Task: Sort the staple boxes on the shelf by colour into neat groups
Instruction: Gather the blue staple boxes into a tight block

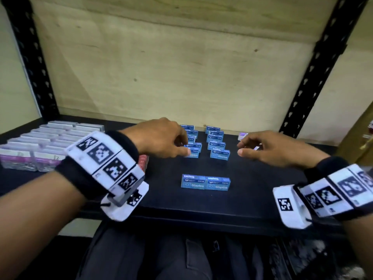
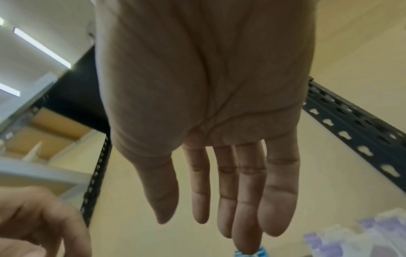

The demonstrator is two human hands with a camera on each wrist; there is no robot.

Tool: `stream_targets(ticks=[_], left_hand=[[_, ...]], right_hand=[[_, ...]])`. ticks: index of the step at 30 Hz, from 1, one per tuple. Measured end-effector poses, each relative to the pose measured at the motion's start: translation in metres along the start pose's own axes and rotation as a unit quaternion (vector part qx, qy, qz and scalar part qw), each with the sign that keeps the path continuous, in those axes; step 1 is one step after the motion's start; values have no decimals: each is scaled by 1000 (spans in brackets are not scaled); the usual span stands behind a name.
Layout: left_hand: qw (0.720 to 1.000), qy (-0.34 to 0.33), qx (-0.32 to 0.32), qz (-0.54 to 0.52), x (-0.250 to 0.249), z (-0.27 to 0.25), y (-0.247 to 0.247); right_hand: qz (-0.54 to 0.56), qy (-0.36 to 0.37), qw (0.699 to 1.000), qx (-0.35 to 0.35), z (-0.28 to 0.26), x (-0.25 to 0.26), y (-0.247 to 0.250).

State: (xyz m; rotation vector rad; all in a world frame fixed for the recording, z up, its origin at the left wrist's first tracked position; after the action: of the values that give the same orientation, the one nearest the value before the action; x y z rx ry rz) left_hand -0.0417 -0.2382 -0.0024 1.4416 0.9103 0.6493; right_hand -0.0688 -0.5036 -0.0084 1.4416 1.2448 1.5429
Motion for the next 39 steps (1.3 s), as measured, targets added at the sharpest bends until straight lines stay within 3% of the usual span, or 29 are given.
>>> stream_targets(ticks=[9,21,36,39], left_hand=[[986,59,110,111,23,61,10],[973,41,168,152,6,92,1],[964,-14,186,188,-15,58,-1],[970,-15,189,151,-11,47,-4]], right_hand=[[-125,-59,984,112,56,-2,2],[-156,-52,975,150,92,0,-9],[-136,-15,979,149,50,21,-9],[-126,-13,980,154,39,21,-12]])
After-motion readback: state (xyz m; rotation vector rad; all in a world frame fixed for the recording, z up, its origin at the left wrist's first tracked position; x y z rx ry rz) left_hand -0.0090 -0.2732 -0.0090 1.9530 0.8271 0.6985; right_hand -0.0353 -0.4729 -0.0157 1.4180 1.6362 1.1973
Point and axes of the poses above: each hand's wrist, its own z-axis towards the middle knuckle, its own y-axis out of the back of the hand, x = y × z, the point moved 2 cm from there along z, towards the middle knuckle, and after that the axes turned 8 degrees about x, right-handed, at the moved point
